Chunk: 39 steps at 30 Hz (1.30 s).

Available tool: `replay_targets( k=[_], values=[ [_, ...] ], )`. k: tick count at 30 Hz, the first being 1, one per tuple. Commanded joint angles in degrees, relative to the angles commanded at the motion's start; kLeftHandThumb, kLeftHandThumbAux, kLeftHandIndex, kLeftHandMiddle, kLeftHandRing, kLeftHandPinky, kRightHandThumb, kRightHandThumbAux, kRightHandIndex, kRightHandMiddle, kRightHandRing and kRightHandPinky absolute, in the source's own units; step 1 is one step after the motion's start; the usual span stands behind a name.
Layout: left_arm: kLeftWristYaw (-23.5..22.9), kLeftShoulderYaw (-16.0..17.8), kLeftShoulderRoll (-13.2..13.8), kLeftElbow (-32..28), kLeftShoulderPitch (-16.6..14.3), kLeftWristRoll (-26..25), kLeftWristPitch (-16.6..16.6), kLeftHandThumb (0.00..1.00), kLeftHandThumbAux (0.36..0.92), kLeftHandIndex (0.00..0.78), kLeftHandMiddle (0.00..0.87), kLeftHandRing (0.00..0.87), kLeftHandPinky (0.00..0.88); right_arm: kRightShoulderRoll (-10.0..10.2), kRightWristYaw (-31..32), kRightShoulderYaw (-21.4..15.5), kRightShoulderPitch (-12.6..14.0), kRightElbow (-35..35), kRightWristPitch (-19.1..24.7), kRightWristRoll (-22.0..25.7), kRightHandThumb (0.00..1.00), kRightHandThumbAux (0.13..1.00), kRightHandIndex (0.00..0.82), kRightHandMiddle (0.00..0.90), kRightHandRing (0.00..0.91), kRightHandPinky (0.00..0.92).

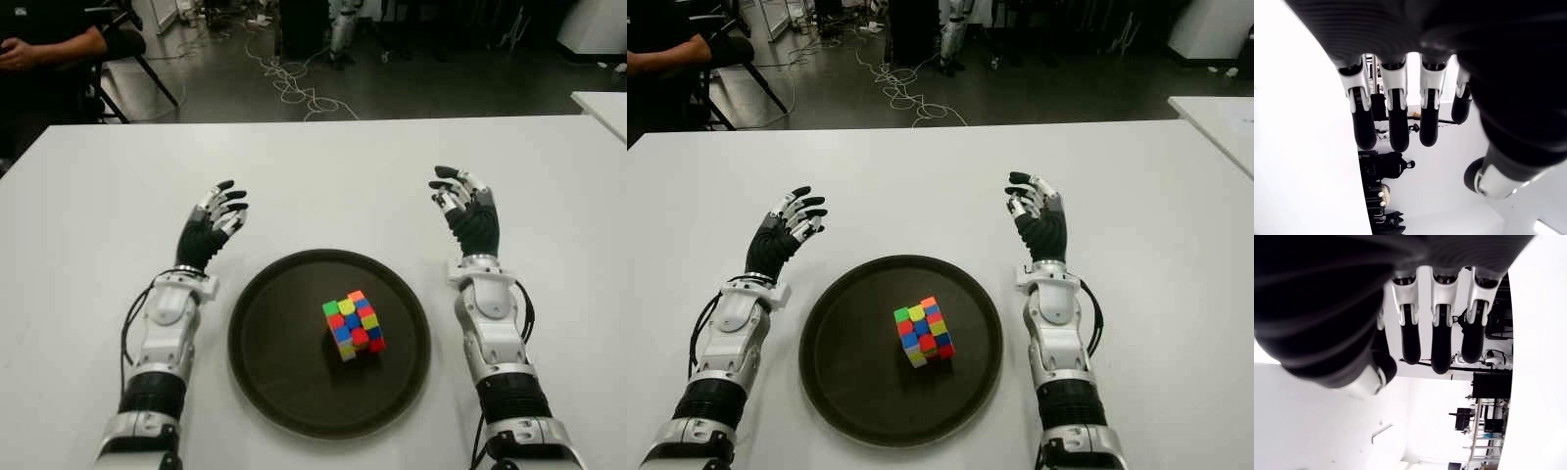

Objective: Pick up the Rubik's Cube and put it in the plate

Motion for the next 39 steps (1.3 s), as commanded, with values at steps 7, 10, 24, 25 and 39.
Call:
replay_targets(
  k=[7, 10, 24, 25, 39],
  values=[
    [-0.25, -0.27, 0.24, -0.08, 0.15, 0.14, 0.6, 0.363, 0.689, 0.152, 0.24, 0.24, 0.289, -0.67, 0.18, 0.02, -1.47, 3.88, -1.07, -0.28, 0.661, 0.745, 0.396, 0.27, 0.312, 0.344],
    [-0.36, -0.34, 0.31, 0.14, 0.12, 0.2, 0.18, 0.361, 0.686, 0.154, 0.243, 0.241, 0.288, -0.86, 0.27, -0.01, -2.0, 5.17, -1.57, -0.23, 0.661, 0.746, 0.396, 0.273, 0.315, 0.345],
    [-0.74, -0.37, 0.39, 0.73, -0.28, -0.03, 0.21, 0.362, 0.681, 0.146, 0.24, 0.243, 0.288, -1.74, -0.13, -0.58, -4.4, 9.52, -3.38, -0.25, 0.661, 0.744, 0.397, 0.296, 0.333, 0.357],
    [-0.76, -0.36, 0.39, 0.74, -0.29, -0.07, 0.23, 0.36, 0.678, 0.147, 0.24, 0.243, 0.287, -1.77, -0.2, -0.63, -4.55, 9.72, -3.4, -0.25, 0.661, 0.744, 0.397, 0.297, 0.335, 0.359],
    [-0.31, -0.38, 0.28, 0.73, -0.31, 0.25, 0.21, 0.348, 0.675, 0.157, 0.253, 0.251, 0.299, -2.36, -0.37, -1.07, -5.81, 12.03, -3.53, -0.08, 0.661, 0.744, 0.397, 0.306, 0.348, 0.371]
  ],
)
